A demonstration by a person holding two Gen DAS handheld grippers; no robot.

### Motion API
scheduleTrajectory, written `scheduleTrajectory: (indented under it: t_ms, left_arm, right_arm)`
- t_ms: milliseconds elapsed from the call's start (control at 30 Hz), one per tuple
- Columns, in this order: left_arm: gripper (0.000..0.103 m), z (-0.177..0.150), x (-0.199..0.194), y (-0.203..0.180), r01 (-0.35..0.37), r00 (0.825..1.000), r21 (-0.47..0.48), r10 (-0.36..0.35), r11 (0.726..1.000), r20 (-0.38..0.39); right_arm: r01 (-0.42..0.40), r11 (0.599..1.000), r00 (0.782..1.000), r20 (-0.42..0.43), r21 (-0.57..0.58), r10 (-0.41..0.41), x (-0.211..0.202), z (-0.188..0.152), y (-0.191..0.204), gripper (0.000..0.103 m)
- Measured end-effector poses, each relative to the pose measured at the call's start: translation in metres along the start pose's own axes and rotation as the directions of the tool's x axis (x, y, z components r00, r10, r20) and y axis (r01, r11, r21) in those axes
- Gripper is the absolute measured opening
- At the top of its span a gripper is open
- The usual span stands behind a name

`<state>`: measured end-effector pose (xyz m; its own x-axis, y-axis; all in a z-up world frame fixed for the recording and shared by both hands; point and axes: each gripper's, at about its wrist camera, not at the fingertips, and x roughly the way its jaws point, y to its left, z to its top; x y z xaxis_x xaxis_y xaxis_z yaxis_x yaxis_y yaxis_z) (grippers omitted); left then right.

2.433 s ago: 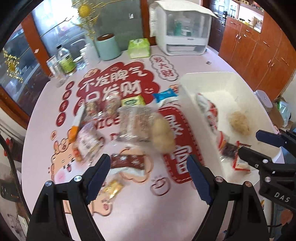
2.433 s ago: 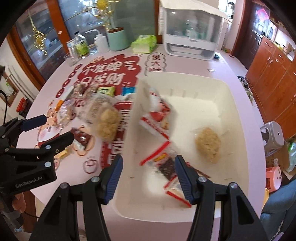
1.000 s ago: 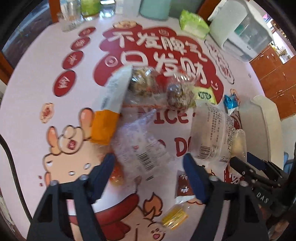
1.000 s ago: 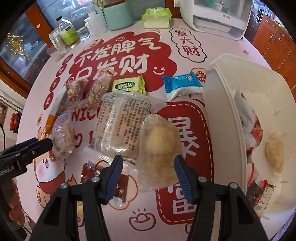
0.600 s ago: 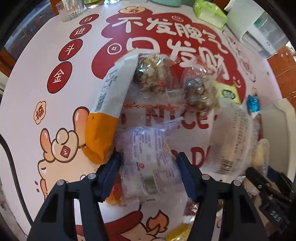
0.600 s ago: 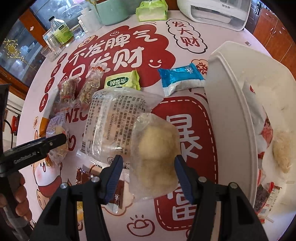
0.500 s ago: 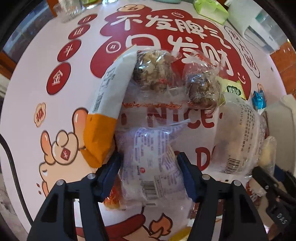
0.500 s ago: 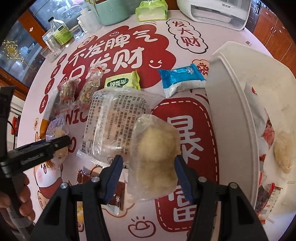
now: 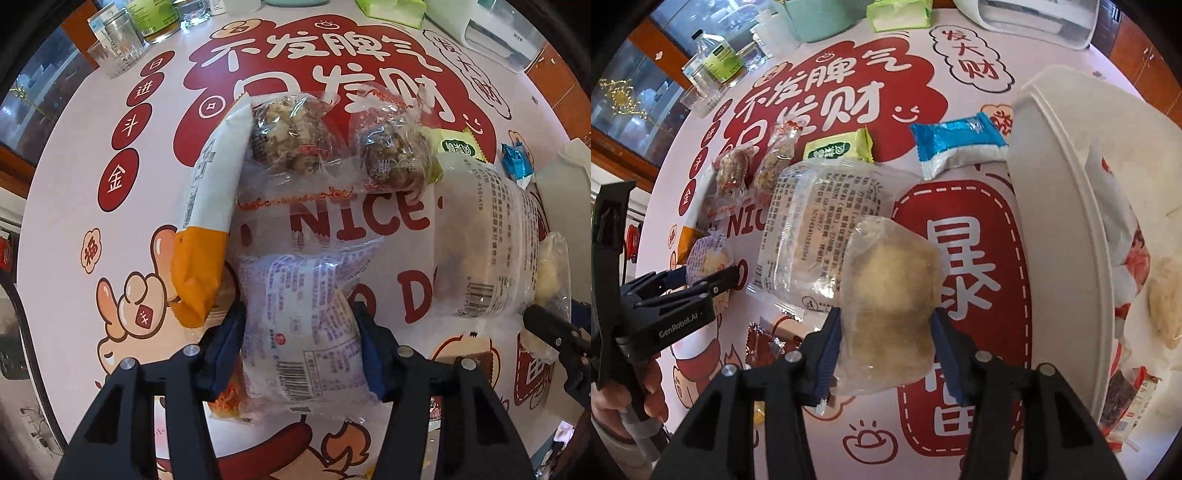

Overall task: Organize snacks
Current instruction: 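Close the left tool on a white printed bag while the right tool reaches a clear pale-snack bag, then carry the white printed bag and clear pale-snack bag over the white bin and release both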

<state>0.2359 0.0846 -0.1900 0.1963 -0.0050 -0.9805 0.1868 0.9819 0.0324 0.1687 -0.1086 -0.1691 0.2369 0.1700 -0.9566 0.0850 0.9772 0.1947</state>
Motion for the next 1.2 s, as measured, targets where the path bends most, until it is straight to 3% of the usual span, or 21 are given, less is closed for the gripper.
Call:
scheduleTrajectory:
  t_ms: [100, 267, 333, 600, 800, 1200]
  left_arm:
    - [0.055, -0.008, -0.001, 0.015, 0.013, 1.0, 0.003, -0.013, 1.0, 0.006]
    - [0.046, -0.019, -0.008, 0.013, -0.003, 0.999, 0.044, 0.001, 0.999, 0.047]
    - [0.044, -0.023, -0.012, 0.012, 0.004, 0.999, 0.045, -0.007, 0.999, 0.054]
    - [0.043, -0.049, -0.05, 0.009, 0.061, 0.992, 0.047, -0.066, 0.997, 0.103]
    - [0.043, -0.072, -0.097, 0.001, 0.136, 0.977, 0.076, -0.146, 0.988, 0.157]
    - [0.043, -0.111, -0.165, -0.084, 0.179, 0.945, 0.237, -0.234, 0.955, 0.229]
  right_arm:
    - [-0.002, 1.0, 1.0, -0.012, 0.0, 0.002, 0.005, 0.002, 0.0, 0.052]
    - [-0.032, 0.999, 0.999, -0.02, 0.013, 0.032, 0.009, -0.002, -0.005, 0.03]
    - [-0.021, 1.0, 1.0, -0.007, 0.001, 0.021, 0.005, -0.007, -0.003, 0.028]
    - [-0.039, 0.998, 0.998, 0.055, -0.039, 0.041, -0.028, -0.035, 0.009, 0.027]
    - [-0.073, 0.995, 0.994, 0.077, -0.069, 0.078, -0.055, -0.065, 0.017, 0.027]
    - [-0.093, 0.983, 0.987, 0.116, -0.157, 0.112, -0.111, -0.12, 0.014, 0.027]
